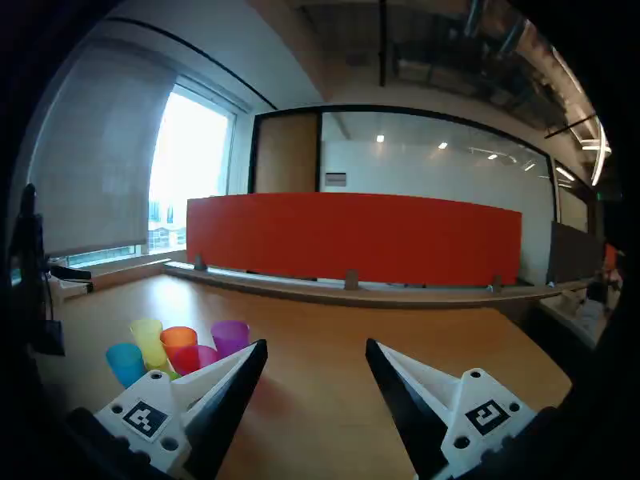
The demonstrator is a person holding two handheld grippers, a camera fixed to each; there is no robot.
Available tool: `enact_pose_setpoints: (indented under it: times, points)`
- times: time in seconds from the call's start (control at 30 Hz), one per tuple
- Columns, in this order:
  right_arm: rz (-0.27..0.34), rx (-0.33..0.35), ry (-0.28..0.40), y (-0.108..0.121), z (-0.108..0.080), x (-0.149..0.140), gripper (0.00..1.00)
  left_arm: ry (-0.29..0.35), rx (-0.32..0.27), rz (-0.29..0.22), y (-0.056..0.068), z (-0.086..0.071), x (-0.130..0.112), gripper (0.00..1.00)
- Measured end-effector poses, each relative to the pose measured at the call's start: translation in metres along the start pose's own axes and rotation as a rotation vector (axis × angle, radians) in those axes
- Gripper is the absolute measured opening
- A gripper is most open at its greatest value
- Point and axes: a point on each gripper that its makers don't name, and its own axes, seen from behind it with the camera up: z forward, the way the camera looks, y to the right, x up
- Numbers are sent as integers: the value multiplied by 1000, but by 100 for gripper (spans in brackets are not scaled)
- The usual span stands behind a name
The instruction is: Pour water
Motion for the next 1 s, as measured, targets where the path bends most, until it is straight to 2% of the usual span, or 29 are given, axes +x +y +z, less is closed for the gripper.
enact_pose_setpoints:
  times: [0.27,0.5,0.77,1.0]
  points:
    - [38,-80,45,17,-6,5,95,45,30,-46,1,0,3,86]
    - [43,-134,70,28,-12,8,95,96,65,-75,-5,-2,11,86]
    - [36,-161,102,32,-20,15,96,123,102,-75,-11,-2,14,86]
    - [49,-185,114,38,-26,20,96,162,119,-106,-10,0,18,86]
